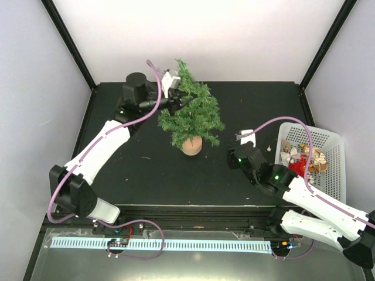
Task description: Decorate the small christmas tree
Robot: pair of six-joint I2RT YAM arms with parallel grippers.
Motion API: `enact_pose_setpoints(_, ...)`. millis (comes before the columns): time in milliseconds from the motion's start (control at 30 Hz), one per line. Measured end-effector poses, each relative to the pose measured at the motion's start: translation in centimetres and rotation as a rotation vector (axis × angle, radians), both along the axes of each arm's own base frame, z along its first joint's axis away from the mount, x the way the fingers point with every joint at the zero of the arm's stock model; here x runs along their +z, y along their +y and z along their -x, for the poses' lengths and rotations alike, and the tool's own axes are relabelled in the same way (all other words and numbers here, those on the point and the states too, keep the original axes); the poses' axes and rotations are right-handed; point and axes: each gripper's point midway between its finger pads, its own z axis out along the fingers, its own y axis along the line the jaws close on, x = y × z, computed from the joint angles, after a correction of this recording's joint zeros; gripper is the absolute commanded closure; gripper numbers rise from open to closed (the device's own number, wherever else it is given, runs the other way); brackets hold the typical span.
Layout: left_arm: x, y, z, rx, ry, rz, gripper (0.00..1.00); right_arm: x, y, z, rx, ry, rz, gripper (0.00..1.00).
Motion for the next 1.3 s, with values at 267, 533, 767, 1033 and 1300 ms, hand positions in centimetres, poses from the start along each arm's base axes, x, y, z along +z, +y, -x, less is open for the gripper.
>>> enact_pose_setpoints(267, -3.5, -2.6, 2.2, -0.061, 0.030, -0.050, 0.98, -0.3, -0.6, 0.3, -0.022, 0.012, 0.002, 0.40)
enact_pose_setpoints(533, -3.5, -2.3, 3.5, -0.055, 0.005, -0.060, 0.98, -0.6, -0.7, 0.3, -0.026, 0.019, 0.004, 0.40)
enact_pose_setpoints(767, -3.5, -1.7, 4.4, -0.042, -0.004, -0.062, 0.98, -0.7, -0.7, 0.4, -0.028, 0.022, 0.003, 0.40)
enact_pose_setpoints(1033, -3.5, -1.0, 5.0, -0.018, -0.019, -0.063, 0.81, -0.7, -0.7, 0.4, -0.028, 0.022, 0.003, 0.40)
enact_pose_setpoints(1300, -3.3, -0.4, 5.6, -0.003, -0.041, -0.069, 0.67, -0.5, -1.0, 0.6, -0.029, 0.020, 0.002, 0.40)
